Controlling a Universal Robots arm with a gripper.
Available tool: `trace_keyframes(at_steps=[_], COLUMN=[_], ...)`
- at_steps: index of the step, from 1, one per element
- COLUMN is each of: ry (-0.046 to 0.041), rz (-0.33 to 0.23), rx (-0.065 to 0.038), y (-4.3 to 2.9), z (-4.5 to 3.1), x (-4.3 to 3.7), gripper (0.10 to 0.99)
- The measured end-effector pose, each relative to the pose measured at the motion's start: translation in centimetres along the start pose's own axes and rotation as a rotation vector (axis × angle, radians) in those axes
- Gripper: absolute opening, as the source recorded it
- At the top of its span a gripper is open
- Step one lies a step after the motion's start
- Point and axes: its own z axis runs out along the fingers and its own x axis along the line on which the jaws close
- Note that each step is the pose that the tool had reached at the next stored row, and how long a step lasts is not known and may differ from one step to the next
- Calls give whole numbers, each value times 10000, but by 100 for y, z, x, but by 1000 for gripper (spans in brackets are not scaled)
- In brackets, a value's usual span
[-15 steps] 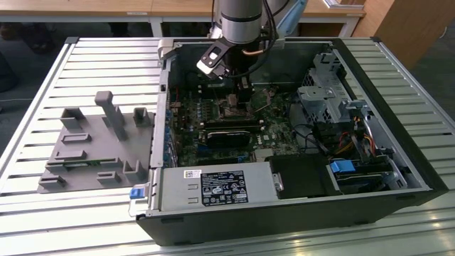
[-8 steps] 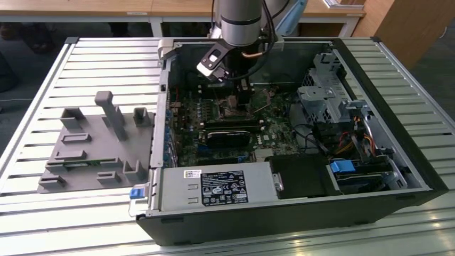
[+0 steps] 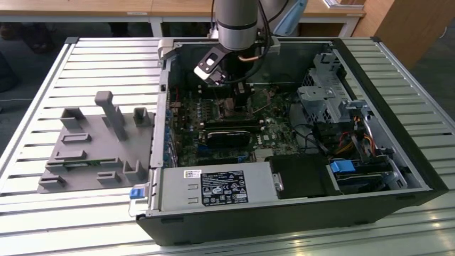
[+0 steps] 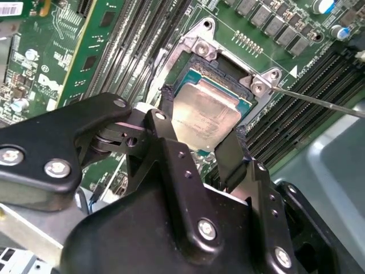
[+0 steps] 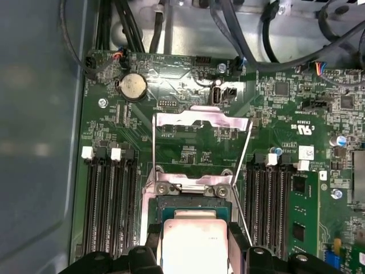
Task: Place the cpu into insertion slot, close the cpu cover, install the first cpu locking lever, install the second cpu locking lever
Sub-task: 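Place the cpu into insertion slot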
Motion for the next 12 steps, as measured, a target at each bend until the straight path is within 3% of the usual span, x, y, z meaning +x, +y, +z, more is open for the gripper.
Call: trace_keyframes(at_steps=[12], ry=[9], rz=[152], rx=[6], y=[-3], z=[87], x=[4], gripper=[541])
